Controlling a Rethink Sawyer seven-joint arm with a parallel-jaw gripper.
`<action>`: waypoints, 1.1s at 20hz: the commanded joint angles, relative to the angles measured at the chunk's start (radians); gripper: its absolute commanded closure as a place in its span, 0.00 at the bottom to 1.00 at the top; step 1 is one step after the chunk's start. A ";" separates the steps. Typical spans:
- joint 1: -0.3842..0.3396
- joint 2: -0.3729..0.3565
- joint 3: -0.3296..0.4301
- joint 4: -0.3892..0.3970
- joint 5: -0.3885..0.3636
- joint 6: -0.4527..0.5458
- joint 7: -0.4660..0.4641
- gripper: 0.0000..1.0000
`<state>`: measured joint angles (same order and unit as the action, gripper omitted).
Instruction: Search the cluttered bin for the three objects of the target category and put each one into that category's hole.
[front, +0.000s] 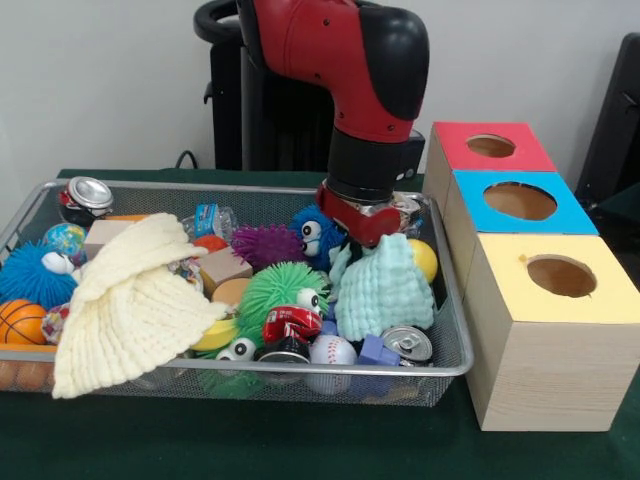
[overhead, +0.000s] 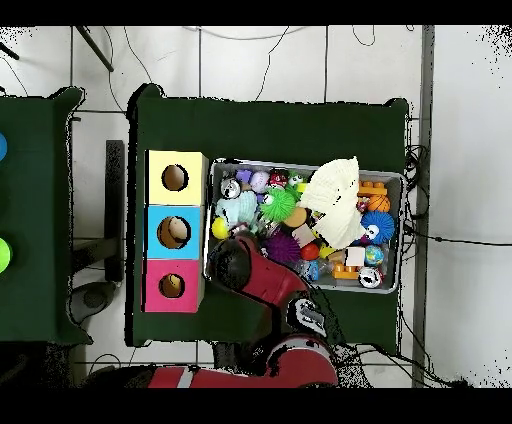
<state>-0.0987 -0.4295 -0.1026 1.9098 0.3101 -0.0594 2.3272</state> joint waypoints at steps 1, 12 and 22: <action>0.021 -0.103 0.077 0.077 -0.035 0.141 0.091 1.00; 0.066 -0.324 -0.072 -0.073 -0.060 0.562 0.057 1.00; -0.023 -0.385 -0.074 -0.236 -0.177 0.824 -0.074 1.00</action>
<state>-0.0546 -0.7679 -0.1830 1.8255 0.2126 0.6146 2.3272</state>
